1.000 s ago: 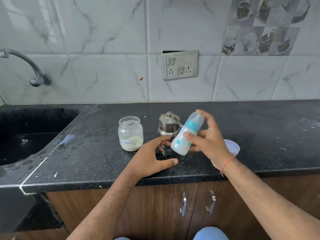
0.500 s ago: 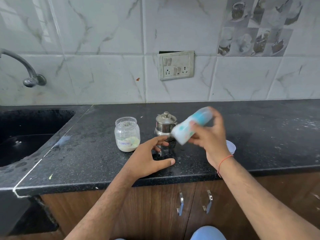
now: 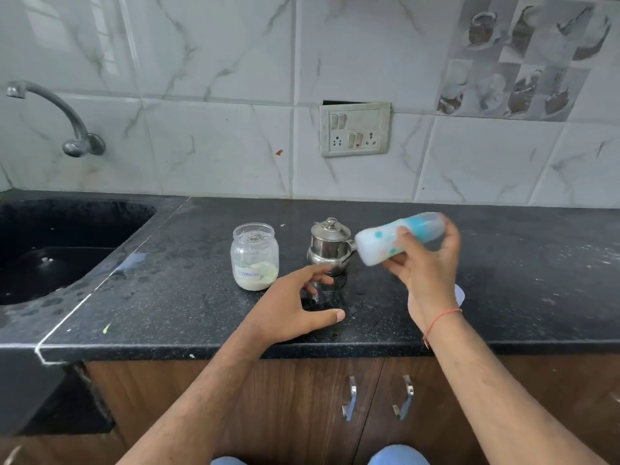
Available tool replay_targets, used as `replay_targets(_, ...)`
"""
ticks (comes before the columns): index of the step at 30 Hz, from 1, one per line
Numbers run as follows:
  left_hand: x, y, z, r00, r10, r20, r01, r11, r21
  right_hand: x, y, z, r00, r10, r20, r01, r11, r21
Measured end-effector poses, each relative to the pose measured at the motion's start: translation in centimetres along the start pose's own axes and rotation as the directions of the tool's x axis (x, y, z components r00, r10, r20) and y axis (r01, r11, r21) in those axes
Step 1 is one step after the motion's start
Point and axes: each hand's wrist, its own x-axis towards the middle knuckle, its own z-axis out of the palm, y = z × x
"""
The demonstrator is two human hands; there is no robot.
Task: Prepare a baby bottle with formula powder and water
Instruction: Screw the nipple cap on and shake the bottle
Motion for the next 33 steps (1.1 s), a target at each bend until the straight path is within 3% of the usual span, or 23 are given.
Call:
replay_targets(1, -0.1, 0.0, 0.1, 1.000, -0.002, -0.001, 0.002, 1.000, -0.008, 0.2, -0.2, 0.0, 1.000, -0.004, 0.004, 0.004, 1.000, -0.016)
replay_targets(3, -0.2, 0.0, 0.1, 1.000, 0.005, -0.003, -0.006, 1.000, -0.010, -0.1, -0.1, 0.3, 0.984, 0.012, 0.177, 0.022, 0.981, -0.190)
replay_targets(4, -0.2, 0.0, 0.0, 1.000, 0.009, -0.002, -0.009, 1.000, -0.006, -0.3, 0.1, 0.5, 0.981, 0.024, 0.194, 0.023, 0.972, -0.234)
replay_targets(7, 0.0, -0.1, 0.0, 1.000, 0.010, -0.001, -0.010, 1.000, -0.001, 0.4, 0.0, 0.0, 1.000, -0.004, 0.008, 0.004, 1.000, -0.012)
replay_targets(8, -0.1, -0.1, 0.0, 1.000, 0.010, -0.002, -0.010, 1.000, -0.005, 0.5, -0.2, 0.0, 1.000, -0.003, 0.030, 0.004, 0.999, -0.039)
replay_targets(10, -0.2, -0.1, 0.1, 1.000, 0.018, -0.007, -0.018, 1.000, -0.002, -0.1, 0.0, 0.4, 0.976, 0.023, 0.217, 0.029, 0.973, -0.231)
replay_targets(11, -0.2, -0.1, 0.0, 1.000, 0.020, -0.009, -0.020, 1.000, 0.004, -0.4, 0.4, 0.5, 0.974, 0.025, 0.223, 0.036, 0.964, -0.264)
replay_targets(14, 0.0, 0.0, 0.0, 1.000, 0.017, -0.003, -0.017, 1.000, 0.009, 0.0, 0.5, 0.1, 1.000, 0.002, 0.025, -0.001, 0.999, -0.048)
replay_targets(15, 0.0, 0.0, 0.0, 1.000, 0.014, -0.005, -0.014, 1.000, 0.004, 0.0, 0.4, 0.3, 0.999, 0.006, 0.049, -0.002, 0.997, -0.080)
replay_targets(17, -0.2, 0.0, 0.1, 1.000, 0.018, -0.012, -0.018, 1.000, -0.001, -0.5, 0.4, 0.7, 0.972, 0.035, 0.232, 0.027, 0.966, -0.258)
replay_targets(18, -0.2, 0.0, 0.0, 1.000, 0.018, -0.009, -0.018, 1.000, 0.000, -0.7, 0.6, 0.7, 0.973, 0.032, 0.228, 0.035, 0.959, -0.281)
replay_targets(20, -0.1, 0.1, 0.0, 1.000, 0.014, -0.001, -0.014, 1.000, 0.005, -0.3, 0.5, 0.4, 0.999, 0.006, 0.048, -0.001, 0.994, -0.109)
replay_targets(21, -0.1, 0.1, 0.0, 1.000, 0.013, -0.001, -0.013, 1.000, 0.002, 0.0, 0.4, 0.2, 1.000, 0.013, 0.023, -0.011, 0.998, -0.064)
replay_targets(24, -0.3, 0.1, 0.0, 1.000, 0.008, -0.003, -0.008, 1.000, 0.002, -0.2, 0.4, 0.5, 0.979, 0.017, 0.204, 0.036, 0.966, -0.255)
replay_targets(25, -0.2, 0.1, -0.1, 1.000, 0.005, -0.002, -0.005, 1.000, 0.007, -0.3, 0.5, 0.6, 0.984, 0.000, 0.176, 0.043, 0.970, -0.238)
replay_targets(27, -0.1, 0.0, 0.0, 1.000, 0.003, -0.001, -0.003, 1.000, 0.010, 0.2, 0.3, 0.2, 1.000, -0.011, -0.006, 0.011, 0.998, -0.065)
replay_targets(28, -0.1, -0.1, 0.0, 1.000, 0.000, -0.003, 0.000, 1.000, 0.005, 0.4, 0.2, 0.1, 1.000, -0.012, -0.017, 0.011, 0.998, -0.054)
replay_targets(31, -0.3, 0.0, 0.0, 1.000, -0.007, 0.000, 0.007, 1.000, -0.010, -0.1, 0.2, 0.5, 0.977, 0.013, 0.214, 0.055, 0.950, -0.309)
replay_targets(33, -0.1, 0.1, -0.1, 1.000, -0.006, 0.007, 0.006, 1.000, -0.005, -0.1, 0.3, 0.4, 0.996, -0.032, 0.087, 0.049, 0.980, -0.194)
